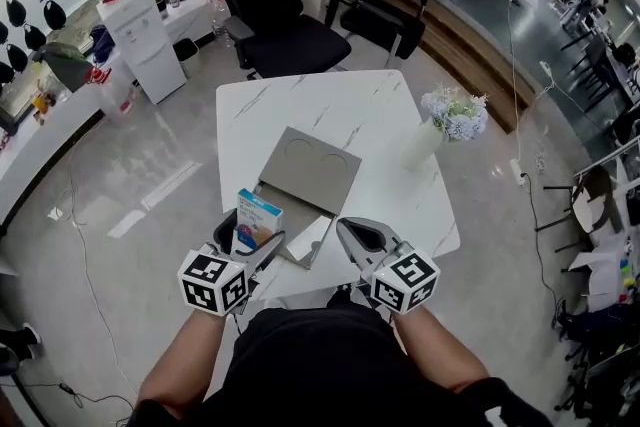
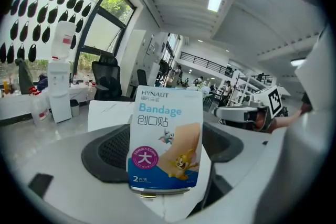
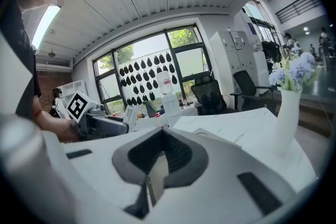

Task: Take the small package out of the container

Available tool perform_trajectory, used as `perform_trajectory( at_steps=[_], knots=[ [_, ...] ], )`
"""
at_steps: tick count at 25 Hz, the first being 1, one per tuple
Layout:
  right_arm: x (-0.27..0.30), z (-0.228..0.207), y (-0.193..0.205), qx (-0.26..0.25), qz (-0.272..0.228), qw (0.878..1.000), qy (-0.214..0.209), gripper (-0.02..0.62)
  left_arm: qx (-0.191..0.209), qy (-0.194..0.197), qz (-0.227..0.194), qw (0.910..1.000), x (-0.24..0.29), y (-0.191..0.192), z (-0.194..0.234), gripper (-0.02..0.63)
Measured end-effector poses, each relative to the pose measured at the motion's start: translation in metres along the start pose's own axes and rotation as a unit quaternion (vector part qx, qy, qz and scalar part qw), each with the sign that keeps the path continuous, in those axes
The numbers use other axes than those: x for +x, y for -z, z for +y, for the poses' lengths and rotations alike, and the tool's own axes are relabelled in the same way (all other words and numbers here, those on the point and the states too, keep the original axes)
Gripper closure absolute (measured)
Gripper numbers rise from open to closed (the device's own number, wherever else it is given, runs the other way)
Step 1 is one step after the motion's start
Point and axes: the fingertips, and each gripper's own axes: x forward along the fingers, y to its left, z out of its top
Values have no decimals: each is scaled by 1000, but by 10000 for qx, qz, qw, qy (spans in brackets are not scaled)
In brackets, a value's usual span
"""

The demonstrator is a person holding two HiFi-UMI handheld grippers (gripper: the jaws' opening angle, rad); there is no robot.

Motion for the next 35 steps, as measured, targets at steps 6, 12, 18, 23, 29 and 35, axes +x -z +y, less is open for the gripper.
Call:
perform_trajectory(
  at_steps=[6, 12, 18, 23, 29, 35],
  knots=[
    [3, -4, 1, 8, -32, 9999, 127, 594, 4, 15, -152, 9999, -15, -7, -9, 178],
    [3, -9, 2, 62, -76, 9998, 200, 594, 357, -20, -135, 9993, -16, -5, -17, 178],
    [1, -9, 3, 86, -56, 9997, 236, 594, 393, -14, -182, 9991, -16, -12, -17, 178],
    [-2, -9, 4, 97, -51, 9997, 239, 594, 439, 14, -205, 9988, -15, -15, -20, 178],
    [-4, -14, 6, 69, -16, 9997, 231, 594, 474, 25, -155, 9988, -7, -13, -24, 178],
    [-2, -13, 10, 108, 16, 9997, 229, 594, 439, 7, -113, 9990, -8, -10, -20, 178]
  ],
)
